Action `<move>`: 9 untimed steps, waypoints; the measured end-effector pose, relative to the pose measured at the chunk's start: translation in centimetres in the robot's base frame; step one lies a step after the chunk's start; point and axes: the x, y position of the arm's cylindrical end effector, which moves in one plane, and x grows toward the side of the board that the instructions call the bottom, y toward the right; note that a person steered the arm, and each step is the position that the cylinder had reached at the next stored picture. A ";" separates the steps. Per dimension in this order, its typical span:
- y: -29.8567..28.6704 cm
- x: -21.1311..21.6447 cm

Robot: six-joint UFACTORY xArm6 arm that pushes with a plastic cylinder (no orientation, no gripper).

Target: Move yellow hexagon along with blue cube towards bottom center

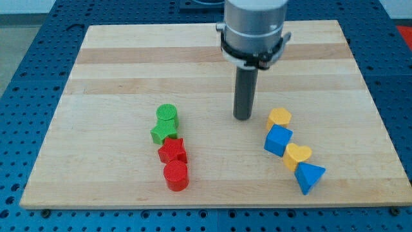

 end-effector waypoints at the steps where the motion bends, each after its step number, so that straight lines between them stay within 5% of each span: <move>1: 2.0 -2.2; 4: 8.4 -0.1; 9: 3.4 4.7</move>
